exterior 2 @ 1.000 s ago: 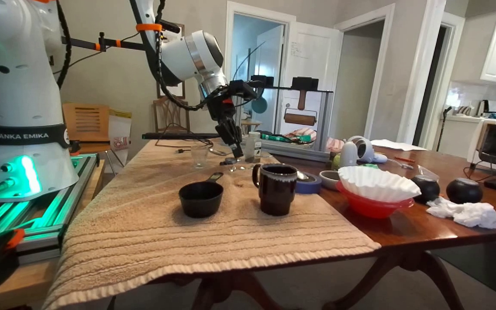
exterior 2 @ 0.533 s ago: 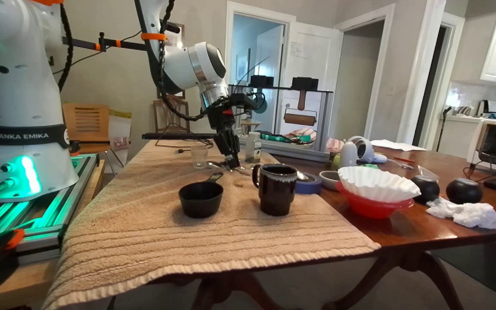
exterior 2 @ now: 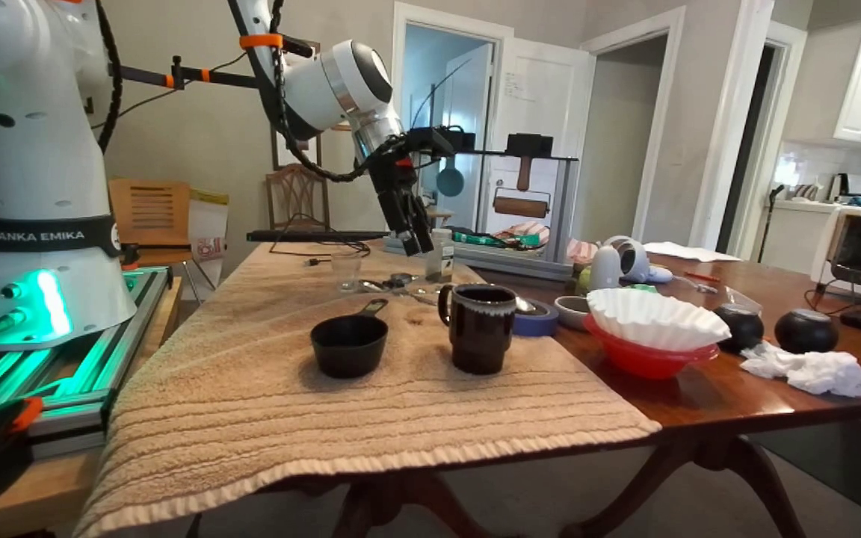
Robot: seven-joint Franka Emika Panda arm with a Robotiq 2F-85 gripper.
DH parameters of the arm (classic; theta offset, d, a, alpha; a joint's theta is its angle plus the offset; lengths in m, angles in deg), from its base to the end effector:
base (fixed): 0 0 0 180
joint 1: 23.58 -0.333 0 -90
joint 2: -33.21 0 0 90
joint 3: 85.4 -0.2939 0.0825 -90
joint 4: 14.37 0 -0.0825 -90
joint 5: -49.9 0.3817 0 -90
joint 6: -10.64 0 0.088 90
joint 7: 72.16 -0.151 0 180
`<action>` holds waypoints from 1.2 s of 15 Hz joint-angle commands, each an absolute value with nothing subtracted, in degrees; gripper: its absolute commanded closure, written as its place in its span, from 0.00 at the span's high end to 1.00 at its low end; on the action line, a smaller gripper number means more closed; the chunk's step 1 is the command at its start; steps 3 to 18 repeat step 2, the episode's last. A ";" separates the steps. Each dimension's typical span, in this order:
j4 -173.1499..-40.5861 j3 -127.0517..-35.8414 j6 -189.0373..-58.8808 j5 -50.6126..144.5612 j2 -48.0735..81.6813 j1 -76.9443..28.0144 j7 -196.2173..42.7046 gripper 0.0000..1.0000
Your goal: Transfer a spoonful of contents from the table to the glass cup
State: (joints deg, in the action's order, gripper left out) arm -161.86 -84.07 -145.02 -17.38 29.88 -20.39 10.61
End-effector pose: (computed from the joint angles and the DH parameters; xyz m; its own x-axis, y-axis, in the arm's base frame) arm 0.4483 -0.0190 0.1802 -0.6942 0.5447 -0.4705 0.6654 0.7348 -0.1312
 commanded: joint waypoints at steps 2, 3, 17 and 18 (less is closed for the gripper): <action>-161.87 -83.93 -144.94 -17.10 29.97 -20.58 10.85 0.98; -161.87 -83.93 -144.94 -17.10 29.97 -20.58 10.85 0.98; -161.87 -83.93 -144.94 -17.10 29.97 -20.58 10.85 0.98; -161.87 -83.93 -144.94 -17.10 29.97 -20.58 10.85 0.98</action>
